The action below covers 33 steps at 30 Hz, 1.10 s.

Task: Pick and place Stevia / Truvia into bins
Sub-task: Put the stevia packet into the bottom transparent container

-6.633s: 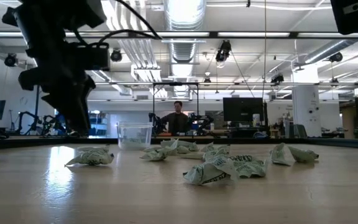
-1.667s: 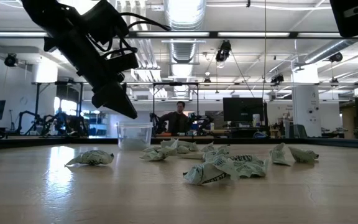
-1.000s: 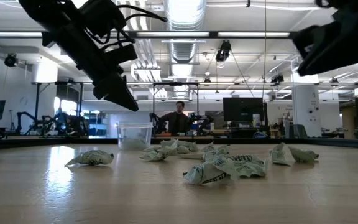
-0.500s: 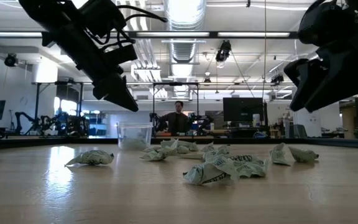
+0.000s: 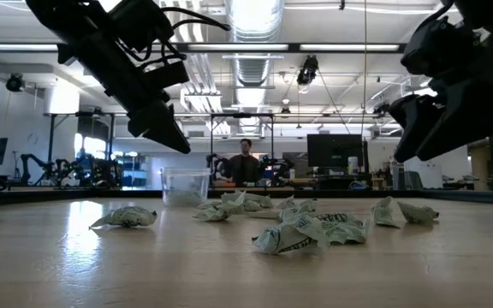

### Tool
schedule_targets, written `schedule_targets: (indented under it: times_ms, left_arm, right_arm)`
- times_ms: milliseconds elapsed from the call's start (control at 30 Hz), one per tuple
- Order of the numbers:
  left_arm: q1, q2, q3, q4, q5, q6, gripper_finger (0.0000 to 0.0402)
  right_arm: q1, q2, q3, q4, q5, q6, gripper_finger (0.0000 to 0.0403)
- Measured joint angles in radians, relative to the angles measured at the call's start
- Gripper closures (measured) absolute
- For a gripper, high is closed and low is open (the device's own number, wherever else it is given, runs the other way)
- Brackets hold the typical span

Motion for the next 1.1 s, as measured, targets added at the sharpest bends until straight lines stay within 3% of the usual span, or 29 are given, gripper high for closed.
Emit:
schedule_targets:
  times_ms: [433, 1100]
  left_arm:
    - [0.000, 0.000, 0.000, -0.001, 0.000, 0.000, 0.0290]
    - [0.000, 0.000, -0.001, -0.001, 0.007, -0.001, 0.0290]
  right_arm:
    - [-0.053, 0.172, 0.031, 0.051, -0.102, -0.034, 0.0239]
    - [-0.063, 0.248, 0.053, 0.040, -0.163, -0.027, 0.0270]
